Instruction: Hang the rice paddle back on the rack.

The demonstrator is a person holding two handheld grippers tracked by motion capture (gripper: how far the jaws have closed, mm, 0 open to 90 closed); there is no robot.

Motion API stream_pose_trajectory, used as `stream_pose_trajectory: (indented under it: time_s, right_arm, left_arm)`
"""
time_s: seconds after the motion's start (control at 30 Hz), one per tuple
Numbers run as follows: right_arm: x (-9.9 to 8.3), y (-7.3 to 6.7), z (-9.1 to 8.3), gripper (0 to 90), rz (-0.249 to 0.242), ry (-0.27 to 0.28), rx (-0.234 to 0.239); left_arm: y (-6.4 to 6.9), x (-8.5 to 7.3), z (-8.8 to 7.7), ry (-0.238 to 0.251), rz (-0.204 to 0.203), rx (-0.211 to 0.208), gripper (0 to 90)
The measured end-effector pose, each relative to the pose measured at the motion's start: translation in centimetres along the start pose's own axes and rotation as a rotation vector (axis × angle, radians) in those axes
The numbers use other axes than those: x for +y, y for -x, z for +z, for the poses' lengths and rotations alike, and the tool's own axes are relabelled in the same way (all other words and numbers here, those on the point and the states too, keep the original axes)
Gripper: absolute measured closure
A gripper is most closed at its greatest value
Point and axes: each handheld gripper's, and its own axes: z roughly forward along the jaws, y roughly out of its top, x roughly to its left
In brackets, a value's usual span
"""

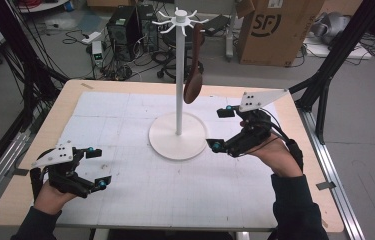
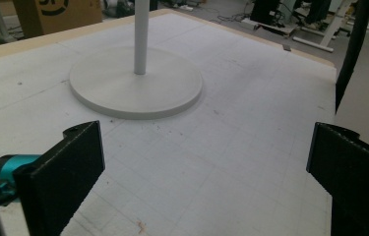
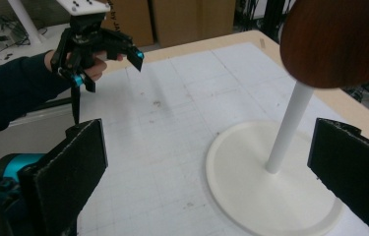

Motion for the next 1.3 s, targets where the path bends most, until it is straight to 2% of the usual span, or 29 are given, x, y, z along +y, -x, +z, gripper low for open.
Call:
stream_pose_trajectory:
  time_s: [0.2,0.5,0.8,1.13,1.3]
  right_arm:
    - [-2.1,-0.3,0.2,0.3,0.016,0.0,0.0]
    - [-5.1,-0.7,0.4,0.3,0.034,0.016,-0.011]
    - [-7.1,-1.4,0.8,0.3,0.047,0.033,-0.037]
    - [-9.1,-1.6,1.5,0.4,0.059,0.056,-0.023]
    - [-9.8,-1.8,1.6,0.3,0.07,0.051,-0.022]
  left_arm:
    - [-0.1,0.5,0.1,0.035,-0.009,-0.021,1.6]
    - [-0.1,0.8,0.0,0.041,0.008,-0.019,1.6]
    - [0.0,1.1,-0.2,0.056,0.016,-0.028,1.6]
    - [0.2,1.0,-0.6,0.062,0.017,-0.026,1.6]
    - [0.2,1.0,-0.6,0.063,0.013,-0.026,1.6]
